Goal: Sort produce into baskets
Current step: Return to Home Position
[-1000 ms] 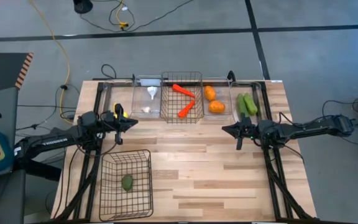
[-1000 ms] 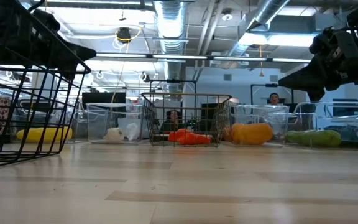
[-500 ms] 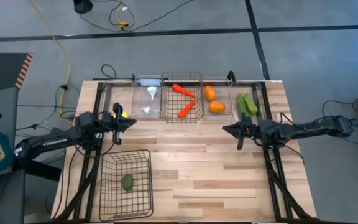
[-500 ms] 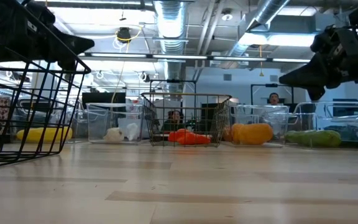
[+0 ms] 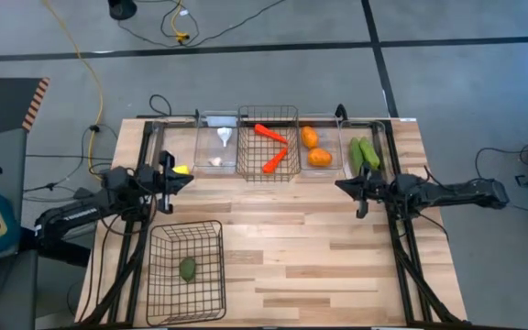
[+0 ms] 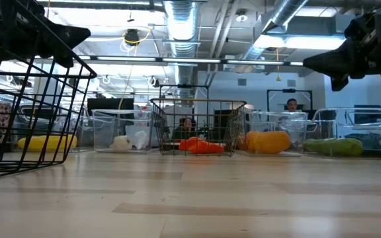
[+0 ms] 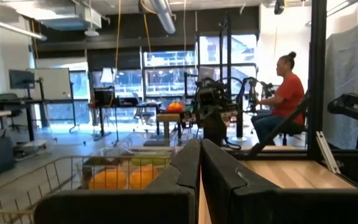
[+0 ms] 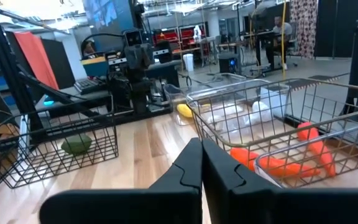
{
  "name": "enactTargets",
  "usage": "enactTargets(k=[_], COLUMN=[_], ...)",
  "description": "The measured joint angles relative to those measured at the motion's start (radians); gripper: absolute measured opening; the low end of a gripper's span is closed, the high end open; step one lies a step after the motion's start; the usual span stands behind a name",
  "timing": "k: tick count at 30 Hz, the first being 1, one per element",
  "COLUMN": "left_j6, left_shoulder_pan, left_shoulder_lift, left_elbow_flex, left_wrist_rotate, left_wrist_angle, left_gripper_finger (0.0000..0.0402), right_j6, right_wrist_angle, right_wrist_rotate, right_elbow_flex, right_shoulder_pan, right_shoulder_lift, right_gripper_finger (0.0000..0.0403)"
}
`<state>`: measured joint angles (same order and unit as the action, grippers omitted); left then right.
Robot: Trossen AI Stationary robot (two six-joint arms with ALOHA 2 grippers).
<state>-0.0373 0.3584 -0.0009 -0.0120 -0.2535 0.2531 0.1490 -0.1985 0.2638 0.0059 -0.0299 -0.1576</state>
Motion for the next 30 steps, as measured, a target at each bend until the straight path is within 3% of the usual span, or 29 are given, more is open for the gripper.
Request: enactTargets(k=[11, 30], left_j6=[-0.009, -0.011], left_shoulder_pan=[0.0, 0.0], left_shoulder_lift=[0.004, 0.004], left_elbow_flex=[0.0, 0.0], left_wrist_rotate=[0.007, 0.018], left_wrist_angle=[-0.046, -0.074], left_gripper_finger=[0.0, 0.0], right_j6=[0.0, 0.0], right_wrist_angle=[0.132, 0.143], right_wrist_rotate=[-0.002, -0.003], right_elbow_flex=[-0.001, -0.001], right_shoulder_pan=[0.0, 0.0], right_shoulder_lift=[0.158, 0.156], right_gripper_finger=[0.0033, 0.0033])
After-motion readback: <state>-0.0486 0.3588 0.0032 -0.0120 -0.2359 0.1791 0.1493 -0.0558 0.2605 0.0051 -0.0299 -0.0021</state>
